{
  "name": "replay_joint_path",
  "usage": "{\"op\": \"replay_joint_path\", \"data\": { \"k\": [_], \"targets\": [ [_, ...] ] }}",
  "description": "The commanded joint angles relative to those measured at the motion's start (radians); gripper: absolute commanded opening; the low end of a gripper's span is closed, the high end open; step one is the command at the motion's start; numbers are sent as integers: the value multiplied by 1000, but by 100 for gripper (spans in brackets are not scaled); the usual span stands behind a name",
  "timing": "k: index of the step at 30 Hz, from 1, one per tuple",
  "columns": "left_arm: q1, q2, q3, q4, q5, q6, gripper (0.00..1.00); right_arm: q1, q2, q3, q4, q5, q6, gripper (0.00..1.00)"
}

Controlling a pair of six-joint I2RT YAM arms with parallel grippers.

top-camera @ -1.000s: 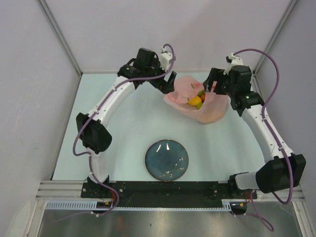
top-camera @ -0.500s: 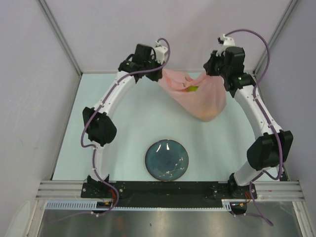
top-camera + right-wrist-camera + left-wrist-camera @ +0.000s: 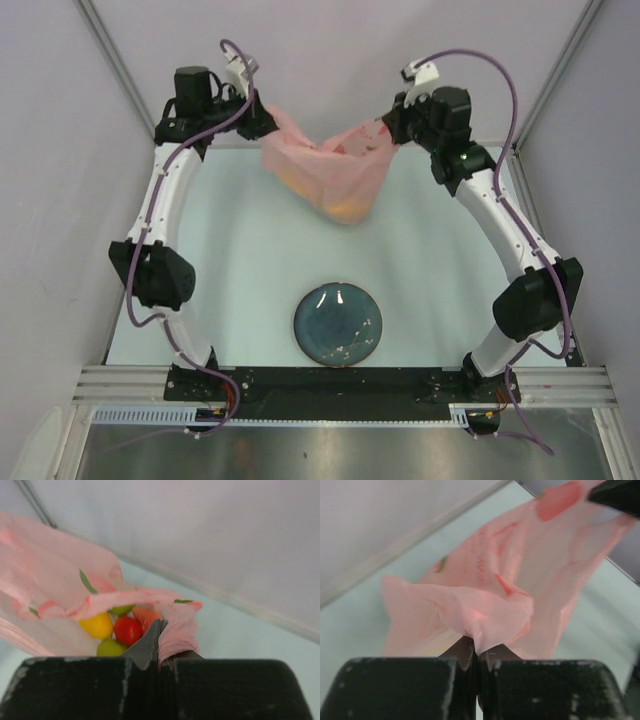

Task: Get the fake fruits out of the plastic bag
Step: Adjust the plastic bag at the center of the board.

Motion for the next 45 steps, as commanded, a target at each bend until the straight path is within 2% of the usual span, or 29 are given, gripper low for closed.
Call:
{"op": "replay_joint_path", "data": {
  "k": [1, 3, 6, 8, 9, 10, 11, 12, 13, 14, 15, 18, 23, 25, 26, 27, 28, 29, 30, 31, 34, 36, 38, 39, 40, 42, 43, 44, 45],
  "targets": [
    [25, -121, -224, -58, 303, 52, 0, 64, -98, -209, 6, -29, -24, 0],
    [31, -169, -343, -124, 305, 106, 0, 99, -124, -314, 12, -29, -9, 0],
    [52, -190, -442, -218, 297, 208, 0, 130, -136, -378, 7, -45, 10, 0],
    [71, -180, -433, -330, 290, 329, 0, 139, -138, -381, -3, -49, 11, 0],
    [77, -151, -391, -488, 293, 384, 0, 145, -142, -381, -5, -39, 7, 1],
    [91, -138, -364, -569, 294, 500, 0, 148, -155, -381, -5, -27, 2, 3],
    [97, -123, -338, -644, 308, 555, 0, 148, -162, -381, -5, -13, -7, 4],
    [104, -94, -292, -833, 323, 622, 0, 147, -170, -381, -8, 15, -12, 4],
    [120, -92, -286, -868, 340, 685, 0, 147, -185, -381, -17, 24, -15, 4],
    [131, -101, -334, -867, 348, 671, 0, 145, -191, -382, -20, 29, -24, 4],
    [170, -117, -368, -869, 377, 705, 0, 145, -195, -385, -25, 29, -27, 3],
    [198, -183, -454, -864, 463, 787, 0, 143, -195, -404, -23, 21, -27, 3],
    [200, -141, -441, -867, 520, 799, 0, 156, -169, -407, -7, 6, -20, 6],
    [201, -155, -427, -823, 500, 783, 35, 166, -167, -407, -8, 7, -29, 8],
    [204, -192, -433, -785, 480, 749, 45, 168, -171, -408, -11, 9, -30, 16],
    [209, -224, -441, -739, 421, 653, 67, 170, -176, -410, -11, 7, -35, 20],
    [213, -254, -450, -611, 382, 590, 78, 171, -182, -415, -16, 10, -38, 26],
    [215, -314, -458, -555, 316, 521, 86, 171, -188, -421, -16, 15, -39, 36],
    [215, -340, -452, -509, 208, 426, 93, 171, -210, -427, -20, 18, -43, 40],
    [217, -359, -438, -485, 160, 404, 93, 170, -221, -434, -22, 23, -46, 45],
    [217, -420, -357, -456, 115, 365, 92, 170, -271, -479, -17, 27, -49, 47],
    [217, -449, -311, -467, 159, 361, 86, 170, -293, -508, -19, 27, -46, 47],
    [212, -454, -281, -491, 283, 365, 82, 167, -297, -520, -17, 23, -40, 48],
    [172, -442, -272, -535, 296, 379, 75, 165, -299, -526, -14, 21, -39, 48],
    [146, -431, -261, -572, 259, 400, 72, 166, -296, -528, -10, 20, -38, 48],
    [-20, -390, -255, -682, 175, 515, 61, 168, -293, -527, -2, 15, -35, 48],
    [-70, -379, -284, -686, 41, 531, 60, 167, -293, -527, -3, 10, -33, 48],
    [-146, -376, -304, -678, -13, 546, 60, 168, -294, -527, 0, 9, -29, 48],
    [-176, -382, -326, -633, -70, 551, 59, 168, -294, -527, -7, 9, -29, 48]
  ]
}}
